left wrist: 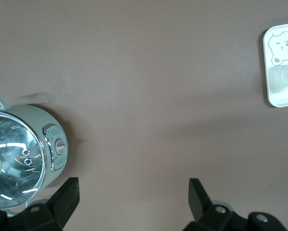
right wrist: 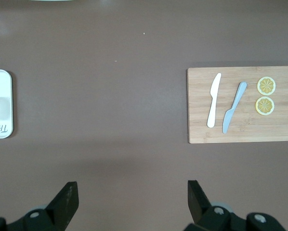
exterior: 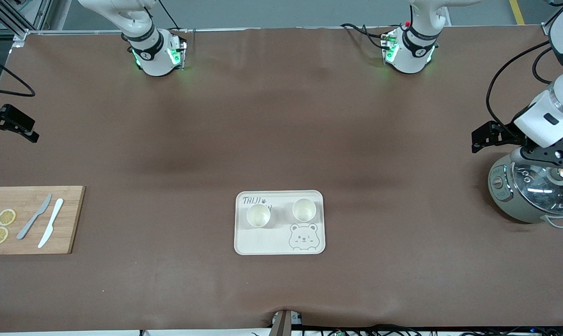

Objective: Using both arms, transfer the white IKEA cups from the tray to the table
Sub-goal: 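Reach the left gripper down to the cup on the tray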

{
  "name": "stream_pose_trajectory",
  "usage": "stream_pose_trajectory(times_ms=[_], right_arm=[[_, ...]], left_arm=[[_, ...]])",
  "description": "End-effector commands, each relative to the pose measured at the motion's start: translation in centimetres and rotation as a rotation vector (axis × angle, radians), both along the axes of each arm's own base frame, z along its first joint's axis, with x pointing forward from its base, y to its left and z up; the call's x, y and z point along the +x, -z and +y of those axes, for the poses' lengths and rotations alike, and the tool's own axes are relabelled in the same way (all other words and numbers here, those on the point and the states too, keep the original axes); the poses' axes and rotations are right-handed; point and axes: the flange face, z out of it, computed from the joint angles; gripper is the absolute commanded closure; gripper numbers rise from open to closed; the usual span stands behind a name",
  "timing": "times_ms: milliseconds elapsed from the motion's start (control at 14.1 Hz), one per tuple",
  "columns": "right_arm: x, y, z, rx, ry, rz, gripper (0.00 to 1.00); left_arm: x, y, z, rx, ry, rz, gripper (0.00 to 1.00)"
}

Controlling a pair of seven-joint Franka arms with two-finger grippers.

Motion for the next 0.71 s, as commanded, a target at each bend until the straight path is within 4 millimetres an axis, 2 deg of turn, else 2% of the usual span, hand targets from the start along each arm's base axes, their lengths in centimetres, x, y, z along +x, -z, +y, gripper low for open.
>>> stream_pose_trajectory(times_ms=[0, 213, 355, 427, 569, 640], right_arm=[[0.3, -0.4, -0.2, 0.01, 0.004, -0.004, 0.0], [0.3, -0.4, -0.2, 0.009, 0.002, -0.004, 0.0], [0.3, -0.4, -0.2, 0.009, 0.002, -0.004, 0.0], [0.3, -0.4, -0.2, 0.009, 0.002, -0.004, 0.0], [0.3, -0.5, -0.2, 0.009, 0.002, -0.007, 0.0], [0.3, -0.5, -0.2, 0.009, 0.001, -0.007, 0.0]], left_arm=[[-0.2, -0.6, -0.1, 0.026, -0.009, -0.018, 0.0], [0.0, 0.0, -0.6, 0.008, -0.003, -0.016, 0.0], [1.1, 2.3, -2.9, -0.067, 0.003, 0.003, 0.0], [2.3, 3.6, -4.9, -0.113, -0.033, 0.021, 0.0], [5.9, 4.7, -12.5, -0.134, -0.185, 0.012, 0.0], [7.2, 6.0, -15.6, -0.12, -0.244, 0.009, 0.0]])
